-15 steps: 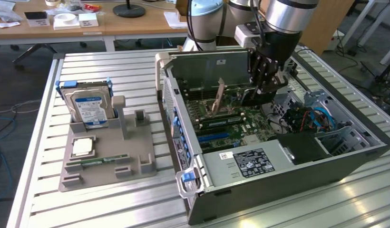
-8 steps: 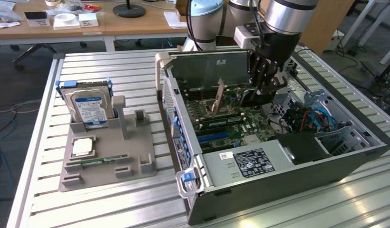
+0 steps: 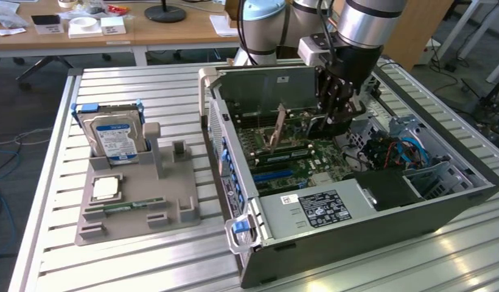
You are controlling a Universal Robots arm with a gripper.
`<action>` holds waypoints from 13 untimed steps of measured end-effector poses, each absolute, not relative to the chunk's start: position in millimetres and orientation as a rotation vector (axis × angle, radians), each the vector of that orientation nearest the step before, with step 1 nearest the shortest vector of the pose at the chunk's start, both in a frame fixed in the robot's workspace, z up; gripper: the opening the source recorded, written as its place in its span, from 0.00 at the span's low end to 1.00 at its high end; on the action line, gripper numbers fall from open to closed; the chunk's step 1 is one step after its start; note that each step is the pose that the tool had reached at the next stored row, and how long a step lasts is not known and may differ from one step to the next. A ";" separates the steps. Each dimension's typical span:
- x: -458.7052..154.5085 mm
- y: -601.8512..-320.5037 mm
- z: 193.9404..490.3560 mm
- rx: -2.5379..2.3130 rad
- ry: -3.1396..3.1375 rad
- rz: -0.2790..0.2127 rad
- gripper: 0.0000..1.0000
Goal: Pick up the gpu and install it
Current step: 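Insert the gpu into the slot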
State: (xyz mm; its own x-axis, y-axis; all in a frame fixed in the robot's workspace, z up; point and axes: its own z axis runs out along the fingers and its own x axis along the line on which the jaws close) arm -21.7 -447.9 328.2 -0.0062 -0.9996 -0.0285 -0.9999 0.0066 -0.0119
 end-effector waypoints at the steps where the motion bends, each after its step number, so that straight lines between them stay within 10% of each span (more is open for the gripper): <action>1: -22.1 -448.0 328.0 -2.194 2.208 0.018 0.27; 13: -27.2 -450.7 319.2 -2.194 2.208 0.019 0.27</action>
State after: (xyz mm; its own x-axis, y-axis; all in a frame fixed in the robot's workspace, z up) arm -27.2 -450.7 319.2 -0.0060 -0.9996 -0.0289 -0.9999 0.0063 -0.0120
